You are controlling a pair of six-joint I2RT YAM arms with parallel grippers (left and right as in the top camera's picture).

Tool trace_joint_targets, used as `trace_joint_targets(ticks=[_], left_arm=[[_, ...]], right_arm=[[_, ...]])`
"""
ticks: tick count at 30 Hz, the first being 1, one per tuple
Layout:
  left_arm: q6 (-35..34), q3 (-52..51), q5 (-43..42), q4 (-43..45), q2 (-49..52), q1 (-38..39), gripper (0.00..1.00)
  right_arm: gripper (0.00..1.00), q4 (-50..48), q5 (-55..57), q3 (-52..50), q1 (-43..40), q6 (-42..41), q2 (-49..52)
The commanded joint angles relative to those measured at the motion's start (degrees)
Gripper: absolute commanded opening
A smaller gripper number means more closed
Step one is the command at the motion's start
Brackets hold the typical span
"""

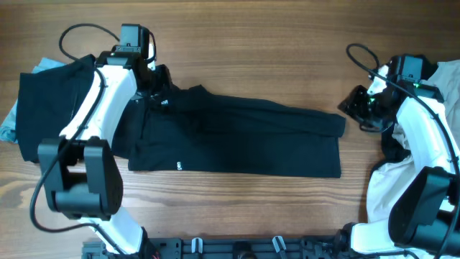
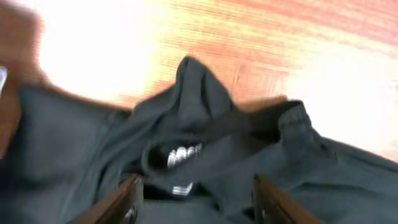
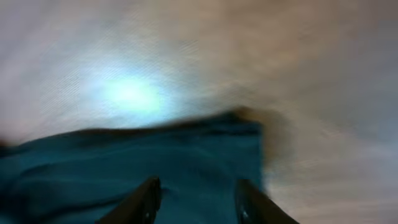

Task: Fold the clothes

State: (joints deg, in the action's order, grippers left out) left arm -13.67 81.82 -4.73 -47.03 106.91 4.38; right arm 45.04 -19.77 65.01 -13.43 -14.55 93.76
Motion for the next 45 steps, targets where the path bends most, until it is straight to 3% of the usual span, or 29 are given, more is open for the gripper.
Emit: trace_joint_targets(ticks=[1,3,4,5,6,10,12,13,15,19,21,23,25,28,34,39,45], left_arm=[[3.41,-0.11,-1.7,4.04,5.38,-0.13,0.49],[6.56,-0.11,-7.82,5.57,6.8,-0.11,0.39],[7.48,-0.11,-8.83,5.7,6.88,-0.11,0.29],[7.5,-0.09,-8.79,5.57,6.82,-0.11,0.11],[7.5,-0.04,-8.7,5.4,6.05,-0.28,0.04],[7.28,-0.04,-8.68,6.47,-1.73,-2.62,0.04],[7.28,-0.04,-8.68,5.79,-4.13,-3.19,0.04],[7.28,-0.04,-8.63,4.5,-4.28,-3.3,0.09],[7.1,-0.11,-4.66,0.07,-2.58,-3.28,0.33],[0.0,-0.26,-4.35,-8.07,3.3,-4.42,0.49],[-0.33,-0.28,-5.9,-7.3,5.46,-4.81,0.57],[-0.5,-0.26,-6.84,-3.91,7.34,-4.81,0.52],[-0.48,-0.26,-6.99,-0.66,7.52,-4.83,0.29],[-0.46,-0.24,-7.48,4.96,7.41,-4.81,0.06],[0.0,5.6,-7.41,2.03,1.88,-5.7,0.04],[1.73,6.95,-7.19,2.73,-2.69,-5.79,0.04],[2.97,6.95,-7.21,3.98,-2.71,-5.79,0.04]], right_arm=[[0.43,-1.4,-13.53,0.15,0.9,7.3,-0.55],[0.43,-1.68,-13.29,0.15,1.9,7.04,-0.55],[0.43,-1.75,-13.27,0.15,2.19,7.06,-0.55],[0.43,-1.77,-13.07,0.15,2.27,7.06,-0.55],[0.43,-1.73,-13.05,0.15,2.27,7.04,-0.55],[0.42,-1.16,1.11,0.15,2.27,-3.82,-0.55],[0.43,-1.4,3.26,0.15,2.27,-5.14,-0.55],[0.43,-1.46,3.26,0.15,2.27,-5.14,-0.55],[0.43,-1.44,3.26,0.15,2.27,-5.14,-0.55],[0.44,-0.61,3.26,0.13,2.27,-4.94,-0.55],[0.44,-0.66,3.28,0.13,2.27,-4.98,-0.55],[0.44,-0.66,3.28,0.13,2.27,-4.98,-0.55],[0.45,-0.74,3.3,0.13,2.27,-4.98,-0.52],[0.45,-1.22,3.52,0.13,2.27,-4.98,-0.55],[0.44,-2.93,12.92,0.13,1.81,-6.82,-0.42],[0.47,-2.4,12.17,0.11,1.73,-4.04,0.68],[0.52,-3.65,1.68,0.11,1.75,2.29,9.27]])
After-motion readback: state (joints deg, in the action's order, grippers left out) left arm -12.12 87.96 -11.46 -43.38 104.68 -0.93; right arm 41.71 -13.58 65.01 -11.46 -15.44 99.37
